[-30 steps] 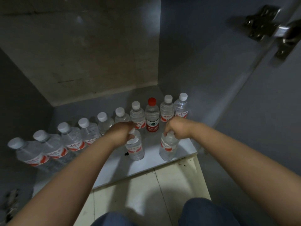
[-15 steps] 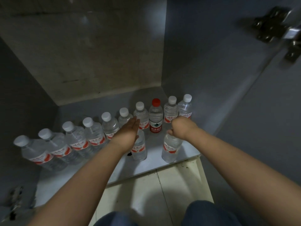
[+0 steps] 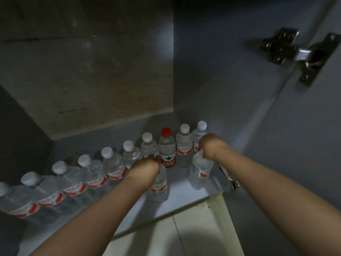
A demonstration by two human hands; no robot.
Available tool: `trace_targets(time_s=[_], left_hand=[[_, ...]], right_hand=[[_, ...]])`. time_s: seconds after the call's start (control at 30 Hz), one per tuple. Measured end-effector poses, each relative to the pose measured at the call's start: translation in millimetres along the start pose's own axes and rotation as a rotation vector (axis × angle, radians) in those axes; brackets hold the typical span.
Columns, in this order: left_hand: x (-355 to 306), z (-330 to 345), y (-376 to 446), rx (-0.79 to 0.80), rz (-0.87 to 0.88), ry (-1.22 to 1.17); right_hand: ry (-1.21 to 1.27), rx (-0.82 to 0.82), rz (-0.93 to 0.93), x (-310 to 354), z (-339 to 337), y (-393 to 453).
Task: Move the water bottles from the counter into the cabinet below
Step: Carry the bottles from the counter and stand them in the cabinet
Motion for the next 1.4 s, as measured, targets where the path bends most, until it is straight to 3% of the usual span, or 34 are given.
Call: trace_targets(time_s=[0.2, 0.33, 0.43, 0.8, 1.0, 1.17, 1.3, 1.4], left_hand=[[-22.7, -13.7, 15.8, -0.053, 0.037, -0.079], [-42.0, -27.8, 33.8, -0.025, -0.021, -0.288], [-57.9, -36.5, 47.1, -0.020, -0.068, -0.480], [-85.3, -38.1, 88.3, 0.026, -0.148, -0.774], [-69.8, -37.9, 59.2, 0.009, -0.066, -0.672], [-41.2, -50.6, -5.8, 0.042, -0.186, -0.416], [-21.2, -65.5, -79.3, 0.166, -0.268, -0.382], [-15.8, -72.1, -149.9, 0.254, -0.354, -0.435]], right_hand=[[0.019, -0.124, 0.092, -20.5, -15.2, 20.4], [0.014, -0.162, 0.095, -26.1, -17.7, 29.6], [0.018, -0.157, 0.088, -29.3, -15.7, 34.0], [0.074, -0.101, 0.091, -32.7, -3.9, 27.7], [0.160, -0.026, 0.073, -17.9, 4.3, 9.1], [0.127, -0.064, 0.099, 2.2, -1.4, -44.5], [0.149, -0.244, 0.008, 41.4, -15.9, -108.4], [0.156, 0.104, -0.066, 68.2, -23.3, -168.8]])
Point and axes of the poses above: each hand's wrist, its own y-axis towards the middle knuckle, its own z-axis out of the palm, x = y × z, the point moved 1 cm from there along y, towards the middle knuckle, and after that the axes turned 2 degrees about -z, right-handed, at the moved point
